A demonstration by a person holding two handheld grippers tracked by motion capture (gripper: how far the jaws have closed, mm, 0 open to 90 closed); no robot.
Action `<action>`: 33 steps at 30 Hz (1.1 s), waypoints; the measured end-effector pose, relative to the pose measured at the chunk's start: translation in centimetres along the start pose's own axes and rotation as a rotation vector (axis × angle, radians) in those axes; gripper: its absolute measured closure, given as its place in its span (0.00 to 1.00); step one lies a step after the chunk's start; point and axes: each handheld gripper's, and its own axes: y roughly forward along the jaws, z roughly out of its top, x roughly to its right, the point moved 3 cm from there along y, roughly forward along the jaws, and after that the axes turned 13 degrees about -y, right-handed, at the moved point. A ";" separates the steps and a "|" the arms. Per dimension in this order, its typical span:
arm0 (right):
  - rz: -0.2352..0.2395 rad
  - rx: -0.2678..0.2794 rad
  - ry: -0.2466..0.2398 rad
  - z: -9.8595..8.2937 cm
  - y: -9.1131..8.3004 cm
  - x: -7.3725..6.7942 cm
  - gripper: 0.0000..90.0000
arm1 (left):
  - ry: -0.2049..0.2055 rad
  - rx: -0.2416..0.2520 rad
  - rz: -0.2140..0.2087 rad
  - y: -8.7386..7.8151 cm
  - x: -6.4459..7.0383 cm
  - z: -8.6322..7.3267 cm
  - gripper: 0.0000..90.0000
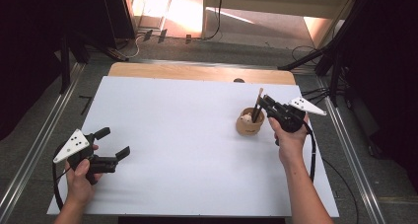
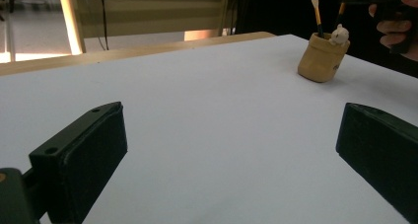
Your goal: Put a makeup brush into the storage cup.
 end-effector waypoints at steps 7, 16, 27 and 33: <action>-0.005 -0.033 0.002 -0.1 -0.3 0.0 0.26 | -0.002 0.002 -0.001 -0.1 -0.1 0.0 0.00; 0.048 -0.029 -0.008 -0.5 -1.1 -0.1 0.00 | -0.005 0.005 0.002 -0.2 -0.1 0.0 0.00; 0.020 -0.035 -0.039 -1.6 -3.1 0.1 0.00 | 0.002 0.008 0.008 -0.5 -0.3 0.0 0.00; 0.013 -0.042 -0.041 -2.5 -4.1 0.2 0.00 | 0.006 0.007 0.008 -0.5 -0.3 0.0 0.00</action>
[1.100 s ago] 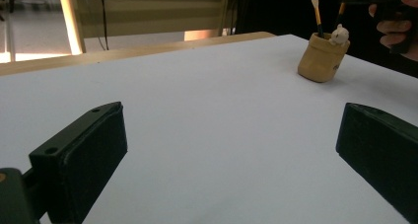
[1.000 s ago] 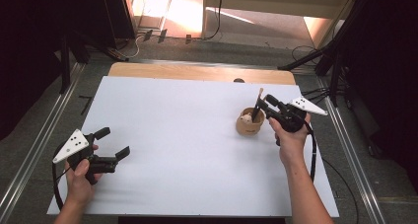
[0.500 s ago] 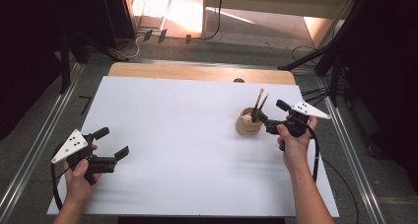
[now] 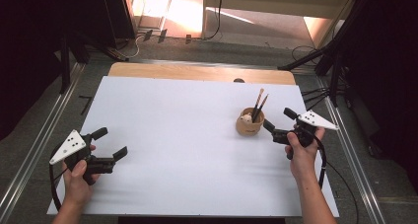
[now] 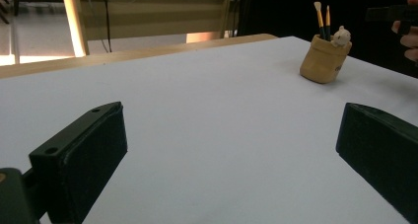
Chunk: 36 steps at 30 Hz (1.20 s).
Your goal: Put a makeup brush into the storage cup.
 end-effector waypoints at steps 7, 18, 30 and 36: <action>-0.017 0.006 0.008 -1.0 -1.2 0.3 0.00 | -0.003 0.001 0.000 0.0 0.0 0.0 0.00; -0.030 0.008 0.017 -2.2 -3.2 0.6 0.00 | -0.007 0.004 0.006 -0.3 -0.1 0.0 0.00; -0.052 0.021 0.047 -3.6 -5.9 1.2 0.00 | -0.001 0.007 0.010 -0.5 -0.2 0.1 0.00; -0.062 0.015 0.038 -4.1 -7.2 1.3 0.00 | -0.001 0.012 0.012 -0.7 -0.3 0.1 0.00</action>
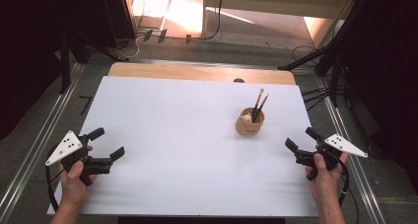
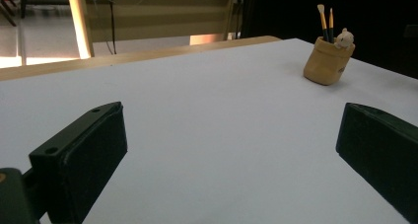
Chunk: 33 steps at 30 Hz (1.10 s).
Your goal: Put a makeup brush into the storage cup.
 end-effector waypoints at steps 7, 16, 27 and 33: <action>-0.017 -0.007 0.000 -0.7 -1.6 0.4 0.00 | -0.004 0.003 0.006 -0.3 -0.2 0.0 0.00; -0.037 -0.012 0.001 -1.6 -3.8 0.5 0.00 | -0.005 0.000 0.012 -0.7 -0.4 -0.2 0.00; -0.075 0.006 0.015 -2.3 -6.4 1.3 0.00 | 0.004 -0.004 0.030 -1.5 -0.8 -0.6 0.00; -0.093 0.004 0.032 -3.1 -7.5 1.6 0.00 | -0.009 0.004 0.044 -2.1 -1.2 -0.8 0.00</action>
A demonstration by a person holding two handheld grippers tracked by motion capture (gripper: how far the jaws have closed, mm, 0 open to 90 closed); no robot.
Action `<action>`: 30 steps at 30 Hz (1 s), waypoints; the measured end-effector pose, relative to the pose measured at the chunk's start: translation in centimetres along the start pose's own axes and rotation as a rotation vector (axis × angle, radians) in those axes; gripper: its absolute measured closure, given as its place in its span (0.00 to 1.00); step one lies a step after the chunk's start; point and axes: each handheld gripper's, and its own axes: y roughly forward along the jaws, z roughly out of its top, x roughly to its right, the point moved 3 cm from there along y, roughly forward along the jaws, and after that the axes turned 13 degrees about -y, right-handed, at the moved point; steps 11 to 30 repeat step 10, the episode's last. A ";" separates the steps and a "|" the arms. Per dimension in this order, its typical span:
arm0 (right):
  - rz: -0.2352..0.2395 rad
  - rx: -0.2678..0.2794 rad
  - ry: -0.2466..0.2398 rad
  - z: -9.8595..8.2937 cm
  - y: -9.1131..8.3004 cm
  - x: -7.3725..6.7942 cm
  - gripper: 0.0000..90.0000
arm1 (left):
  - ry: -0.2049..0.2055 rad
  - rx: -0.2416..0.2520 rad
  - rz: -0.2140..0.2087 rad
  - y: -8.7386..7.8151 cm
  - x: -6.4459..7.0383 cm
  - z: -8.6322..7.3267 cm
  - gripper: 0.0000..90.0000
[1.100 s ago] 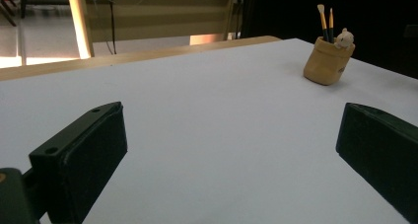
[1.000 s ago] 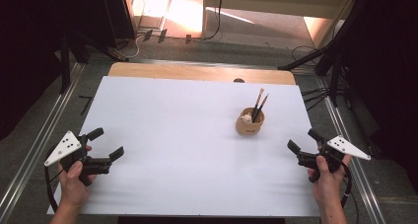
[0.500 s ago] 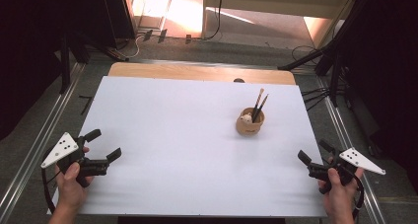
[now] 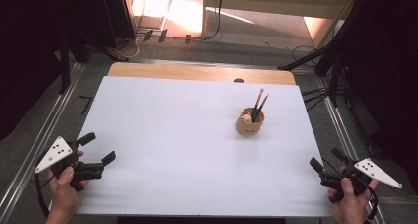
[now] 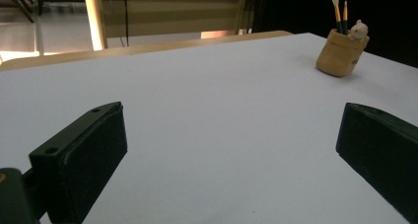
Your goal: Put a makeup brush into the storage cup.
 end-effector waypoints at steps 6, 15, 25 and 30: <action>-0.011 -0.001 0.010 -0.2 -0.1 0.3 0.00 | -0.014 0.010 0.005 -0.2 -0.4 0.1 0.00; 0.002 0.004 0.023 -0.2 0.0 0.2 0.00 | -0.002 0.003 0.008 0.1 -0.2 0.1 0.00; 0.002 0.004 0.023 -0.2 0.0 0.2 0.00 | -0.002 0.003 0.008 0.1 -0.2 0.1 0.00; 0.002 0.004 0.023 -0.2 0.0 0.2 0.00 | -0.002 0.003 0.008 0.1 -0.2 0.1 0.00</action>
